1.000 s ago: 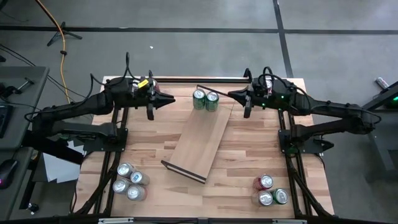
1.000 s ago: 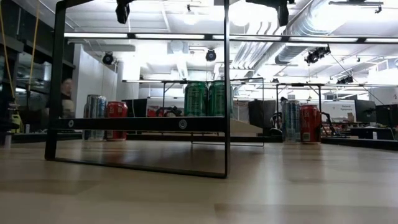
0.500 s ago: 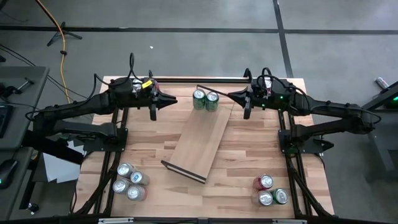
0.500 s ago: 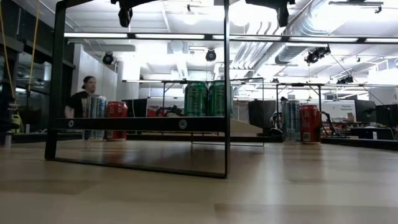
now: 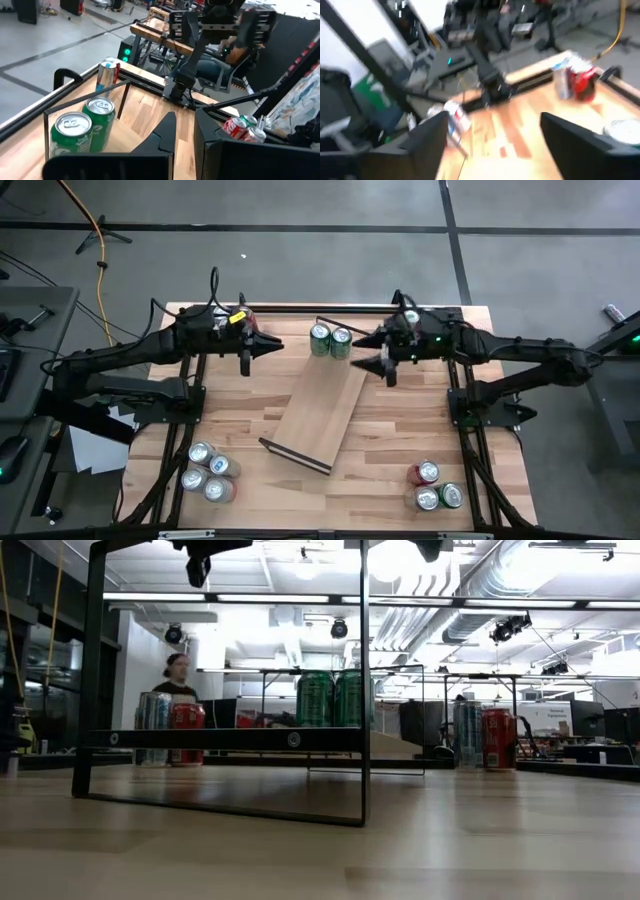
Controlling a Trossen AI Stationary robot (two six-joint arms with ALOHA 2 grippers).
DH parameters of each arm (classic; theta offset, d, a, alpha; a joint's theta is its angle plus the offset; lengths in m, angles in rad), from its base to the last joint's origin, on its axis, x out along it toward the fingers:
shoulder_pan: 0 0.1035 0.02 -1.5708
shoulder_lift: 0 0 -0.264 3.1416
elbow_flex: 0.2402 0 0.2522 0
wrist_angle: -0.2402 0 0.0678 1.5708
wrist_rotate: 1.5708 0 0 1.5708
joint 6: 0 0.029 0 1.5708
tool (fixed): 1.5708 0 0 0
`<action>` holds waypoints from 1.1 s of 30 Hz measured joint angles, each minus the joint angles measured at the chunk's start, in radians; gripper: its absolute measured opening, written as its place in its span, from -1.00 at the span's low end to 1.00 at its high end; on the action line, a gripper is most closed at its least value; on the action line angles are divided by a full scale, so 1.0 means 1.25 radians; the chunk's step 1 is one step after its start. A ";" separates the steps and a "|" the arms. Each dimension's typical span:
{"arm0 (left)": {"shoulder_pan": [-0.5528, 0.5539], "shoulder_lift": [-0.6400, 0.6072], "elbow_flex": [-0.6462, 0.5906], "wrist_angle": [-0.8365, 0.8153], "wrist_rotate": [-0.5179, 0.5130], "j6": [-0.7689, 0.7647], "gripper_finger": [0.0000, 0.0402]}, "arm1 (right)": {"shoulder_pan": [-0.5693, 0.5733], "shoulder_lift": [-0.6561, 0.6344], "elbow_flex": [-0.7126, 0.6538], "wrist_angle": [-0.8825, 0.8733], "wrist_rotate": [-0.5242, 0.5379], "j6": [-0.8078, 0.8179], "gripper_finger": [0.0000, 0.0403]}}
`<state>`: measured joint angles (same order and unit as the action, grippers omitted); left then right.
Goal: Place canned beverage on shelf
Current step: Put the green soda can on the shelf aligned with the other green soda can
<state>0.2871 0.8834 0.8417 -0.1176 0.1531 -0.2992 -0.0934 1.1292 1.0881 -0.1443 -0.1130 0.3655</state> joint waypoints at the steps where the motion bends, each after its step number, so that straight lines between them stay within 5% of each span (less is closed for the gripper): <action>1: 0.000 -0.003 0.000 0.002 0.001 0.011 -1.00 | 0.012 0.018 0.025 -0.031 0.000 -0.001 0.60; 7: 0.000 -0.026 0.000 0.001 0.003 0.032 -1.00 | 0.060 0.106 0.147 -0.146 0.003 0.002 0.91; 17: 0.000 -0.037 0.000 0.000 0.042 0.018 -1.00 | 0.082 0.155 0.237 -0.263 -0.003 0.203 0.93; 22: -0.002 -0.038 0.000 -0.026 0.098 0.014 -1.00 | 0.128 0.155 0.269 -0.479 -0.132 0.356 0.93; 27: -0.013 -0.033 0.000 -0.040 0.087 -0.008 -1.00 | 0.278 0.154 0.277 -0.730 -0.242 0.529 0.93; 33: -0.017 -0.033 0.000 -0.039 0.084 -0.026 -1.00 | 0.566 0.155 0.271 -0.866 -0.195 0.738 0.93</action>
<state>0.2661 0.8421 0.8417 -0.1669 0.2577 -0.3323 0.6138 1.3224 1.4269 -1.2271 -0.3564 1.2884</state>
